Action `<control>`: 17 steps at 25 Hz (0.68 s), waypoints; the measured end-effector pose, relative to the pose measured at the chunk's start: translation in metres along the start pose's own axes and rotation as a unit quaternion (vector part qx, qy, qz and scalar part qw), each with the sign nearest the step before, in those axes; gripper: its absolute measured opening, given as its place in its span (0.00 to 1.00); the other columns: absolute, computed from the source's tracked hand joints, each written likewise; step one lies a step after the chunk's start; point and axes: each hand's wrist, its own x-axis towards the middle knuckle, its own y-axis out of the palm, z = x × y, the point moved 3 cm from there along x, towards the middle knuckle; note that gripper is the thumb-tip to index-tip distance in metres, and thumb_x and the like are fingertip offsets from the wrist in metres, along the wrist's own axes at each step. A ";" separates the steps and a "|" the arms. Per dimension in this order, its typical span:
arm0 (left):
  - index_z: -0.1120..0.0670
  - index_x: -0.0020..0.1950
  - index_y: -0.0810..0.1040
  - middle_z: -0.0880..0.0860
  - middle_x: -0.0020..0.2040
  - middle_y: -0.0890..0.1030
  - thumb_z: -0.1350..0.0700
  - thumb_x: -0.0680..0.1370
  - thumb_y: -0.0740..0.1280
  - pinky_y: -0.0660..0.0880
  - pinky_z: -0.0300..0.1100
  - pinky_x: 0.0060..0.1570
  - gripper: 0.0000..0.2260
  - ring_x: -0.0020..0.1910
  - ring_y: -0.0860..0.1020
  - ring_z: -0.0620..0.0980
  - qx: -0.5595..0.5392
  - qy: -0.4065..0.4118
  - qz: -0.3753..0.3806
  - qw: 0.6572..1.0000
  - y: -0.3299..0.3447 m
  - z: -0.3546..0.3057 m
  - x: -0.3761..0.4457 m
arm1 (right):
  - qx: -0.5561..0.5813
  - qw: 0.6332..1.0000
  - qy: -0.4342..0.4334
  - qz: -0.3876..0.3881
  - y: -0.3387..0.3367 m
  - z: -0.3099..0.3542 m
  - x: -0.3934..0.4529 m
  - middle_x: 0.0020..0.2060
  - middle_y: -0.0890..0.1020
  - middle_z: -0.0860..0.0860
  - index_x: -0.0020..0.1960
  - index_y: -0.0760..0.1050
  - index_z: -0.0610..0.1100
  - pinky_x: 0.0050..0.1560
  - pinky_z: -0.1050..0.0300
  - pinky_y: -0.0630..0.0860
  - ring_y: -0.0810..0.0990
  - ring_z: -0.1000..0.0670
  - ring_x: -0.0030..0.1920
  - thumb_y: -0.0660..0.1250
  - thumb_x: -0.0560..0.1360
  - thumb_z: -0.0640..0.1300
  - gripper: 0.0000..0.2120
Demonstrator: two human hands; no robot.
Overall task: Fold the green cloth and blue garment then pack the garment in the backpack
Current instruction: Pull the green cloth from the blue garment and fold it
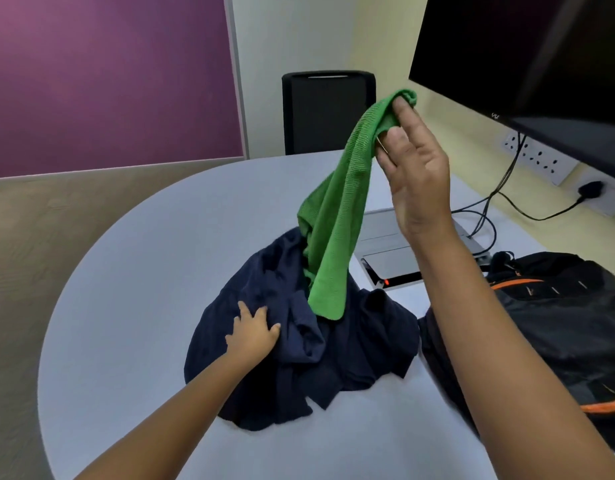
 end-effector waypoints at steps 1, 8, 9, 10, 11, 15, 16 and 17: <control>0.52 0.70 0.65 0.59 0.77 0.48 0.47 0.79 0.59 0.66 0.60 0.64 0.21 0.71 0.62 0.61 0.008 -0.012 -0.004 1.000 -0.004 0.004 -0.001 | -0.017 1.000 0.015 0.009 0.004 0.000 -0.001 0.68 0.71 0.44 0.65 0.71 0.48 0.64 0.51 0.72 0.74 0.48 0.64 0.66 0.74 0.46 0.20; 0.47 0.72 0.61 0.42 0.70 0.64 0.41 0.71 0.69 0.67 0.43 0.65 0.32 0.69 0.67 0.44 -0.281 0.198 -0.064 0.937 -0.040 -0.047 -0.048 | -0.188 0.978 0.079 0.036 0.017 -0.034 -0.050 0.51 0.82 0.52 0.56 0.78 0.49 0.50 0.59 0.80 0.82 0.57 0.42 0.65 0.75 0.34 0.14; 0.45 0.71 0.62 0.42 0.69 0.67 0.39 0.69 0.69 0.70 0.41 0.62 0.33 0.66 0.70 0.42 -0.304 0.240 -0.055 0.920 -0.045 -0.063 -0.056 | -0.246 0.965 0.063 0.067 0.023 -0.032 -0.055 0.47 0.83 0.54 0.52 0.81 0.52 0.47 0.58 0.80 0.82 0.56 0.38 0.66 0.75 0.34 0.14; 0.45 0.68 0.64 0.43 0.66 0.72 0.38 0.68 0.69 0.72 0.38 0.58 0.32 0.62 0.73 0.40 -0.308 0.279 -0.058 0.908 -0.051 -0.080 -0.063 | -0.292 0.949 0.051 0.106 0.030 -0.030 -0.062 0.45 0.83 0.56 0.48 0.82 0.53 0.45 0.59 0.80 0.82 0.55 0.36 0.66 0.74 0.35 0.14; 0.47 0.65 0.67 0.44 0.60 0.76 0.41 0.69 0.69 0.74 0.34 0.53 0.28 0.58 0.76 0.40 -0.310 0.305 -0.071 0.897 -0.056 -0.095 -0.068 | -0.326 0.933 0.045 0.144 0.038 -0.030 -0.069 0.44 0.83 0.56 0.47 0.82 0.52 0.45 0.61 0.79 0.81 0.57 0.34 0.66 0.74 0.36 0.13; 0.49 0.52 0.74 0.45 0.41 0.79 0.59 0.74 0.61 0.73 0.38 0.36 0.09 0.40 0.78 0.42 -0.323 0.232 -0.179 0.900 -0.080 -0.119 -0.076 | -0.323 0.939 0.053 0.103 0.036 -0.028 -0.075 0.39 0.80 0.54 0.46 0.73 0.54 0.43 0.62 0.75 0.81 0.55 0.36 0.70 0.71 0.38 0.12; 0.50 0.48 0.74 0.45 0.39 0.78 0.60 0.74 0.60 0.71 0.40 0.35 0.07 0.38 0.76 0.43 -0.300 0.200 -0.196 0.912 -0.083 -0.114 -0.074 | -0.282 0.955 0.076 0.056 0.027 -0.029 -0.074 0.39 0.80 0.50 0.46 0.71 0.54 0.42 0.58 0.76 0.81 0.52 0.35 0.69 0.71 0.36 0.15; 0.50 0.46 0.73 0.45 0.38 0.77 0.61 0.73 0.61 0.70 0.41 0.36 0.07 0.37 0.75 0.43 -0.278 0.174 -0.202 0.923 -0.083 -0.105 -0.071 | -0.244 0.965 0.099 0.015 0.018 -0.032 -0.075 0.39 0.80 0.46 0.46 0.71 0.54 0.42 0.54 0.77 0.82 0.51 0.33 0.69 0.71 0.33 0.16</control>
